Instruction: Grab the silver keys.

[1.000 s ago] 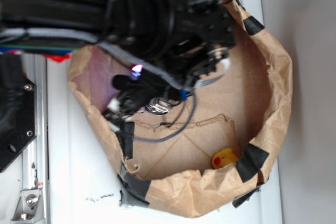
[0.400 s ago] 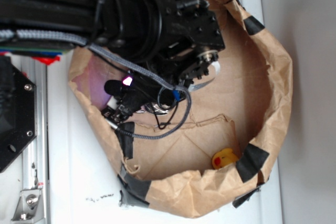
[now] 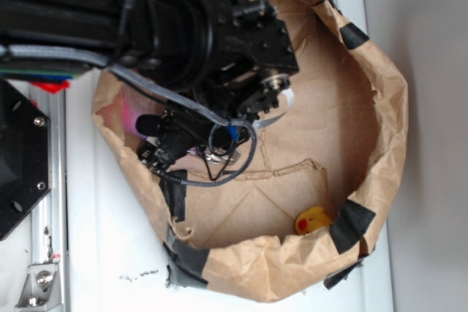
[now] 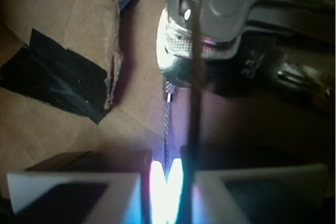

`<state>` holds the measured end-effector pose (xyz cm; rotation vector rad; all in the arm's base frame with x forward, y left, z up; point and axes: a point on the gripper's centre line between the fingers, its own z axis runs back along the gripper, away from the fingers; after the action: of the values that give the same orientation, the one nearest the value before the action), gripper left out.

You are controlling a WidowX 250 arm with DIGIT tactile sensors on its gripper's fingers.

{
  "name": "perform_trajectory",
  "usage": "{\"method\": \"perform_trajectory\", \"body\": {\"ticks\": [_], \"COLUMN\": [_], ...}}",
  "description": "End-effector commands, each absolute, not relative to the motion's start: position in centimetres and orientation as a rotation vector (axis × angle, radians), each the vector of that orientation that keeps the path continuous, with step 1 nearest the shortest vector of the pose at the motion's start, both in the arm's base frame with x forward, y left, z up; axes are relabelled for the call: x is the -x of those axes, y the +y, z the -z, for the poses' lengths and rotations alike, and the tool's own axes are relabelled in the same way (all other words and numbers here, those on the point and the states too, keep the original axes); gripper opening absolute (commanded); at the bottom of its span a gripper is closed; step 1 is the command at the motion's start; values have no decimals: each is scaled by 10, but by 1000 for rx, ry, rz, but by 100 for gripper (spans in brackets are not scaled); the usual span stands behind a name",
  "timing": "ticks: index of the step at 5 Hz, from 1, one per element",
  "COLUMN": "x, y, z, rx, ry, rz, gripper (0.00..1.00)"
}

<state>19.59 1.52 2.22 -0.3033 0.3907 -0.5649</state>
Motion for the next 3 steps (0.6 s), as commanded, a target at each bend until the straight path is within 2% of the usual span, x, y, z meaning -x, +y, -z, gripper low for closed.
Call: {"method": "perform_trajectory", "body": {"ticks": [1,3], "x": [-192,-199], "y": [17,19], "z": [-33,-46], "rx": [280,281], "ry": [330,307], "rz": [548,493], "gripper": [0,0]}}
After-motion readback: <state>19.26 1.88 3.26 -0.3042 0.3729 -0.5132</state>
